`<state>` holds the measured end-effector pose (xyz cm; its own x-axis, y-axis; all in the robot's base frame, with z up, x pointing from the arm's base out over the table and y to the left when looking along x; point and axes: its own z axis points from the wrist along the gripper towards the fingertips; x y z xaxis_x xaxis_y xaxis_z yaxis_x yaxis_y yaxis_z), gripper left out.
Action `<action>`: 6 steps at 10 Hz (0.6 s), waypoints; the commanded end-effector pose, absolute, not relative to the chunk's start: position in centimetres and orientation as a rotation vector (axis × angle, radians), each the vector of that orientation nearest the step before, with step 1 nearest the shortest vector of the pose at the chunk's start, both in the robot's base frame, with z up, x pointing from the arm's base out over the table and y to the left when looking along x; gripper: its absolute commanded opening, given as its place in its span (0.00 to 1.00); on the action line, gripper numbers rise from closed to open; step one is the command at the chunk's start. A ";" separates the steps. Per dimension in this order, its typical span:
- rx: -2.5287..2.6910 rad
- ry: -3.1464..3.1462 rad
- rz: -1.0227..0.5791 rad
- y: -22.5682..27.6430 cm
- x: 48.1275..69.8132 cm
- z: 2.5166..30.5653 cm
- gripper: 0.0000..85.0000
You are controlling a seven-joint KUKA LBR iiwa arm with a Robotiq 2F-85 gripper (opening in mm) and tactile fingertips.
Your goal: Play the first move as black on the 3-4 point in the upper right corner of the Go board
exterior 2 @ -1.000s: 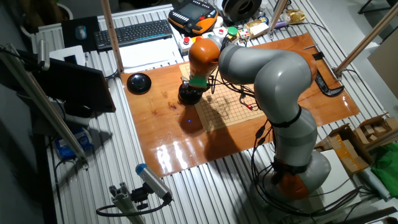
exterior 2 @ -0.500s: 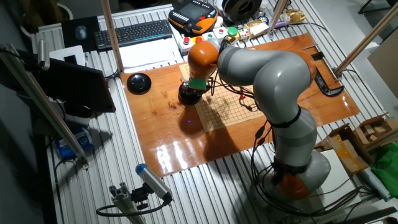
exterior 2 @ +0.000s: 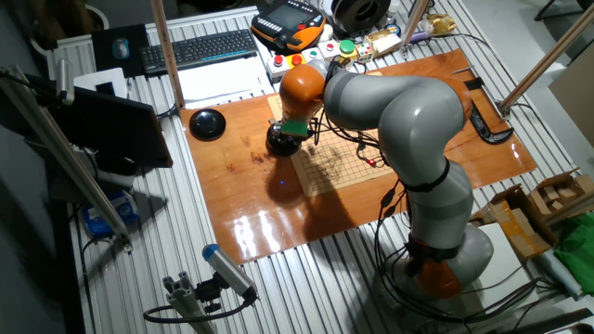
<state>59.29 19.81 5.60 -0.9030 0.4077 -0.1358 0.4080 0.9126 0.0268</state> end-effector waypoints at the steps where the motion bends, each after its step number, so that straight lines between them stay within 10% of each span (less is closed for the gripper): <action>1: 0.629 2.936 -0.004 19.8 59.3 5.6 0.45; 6: 0.632 2.928 -0.001 19.5 59.6 5.5 0.44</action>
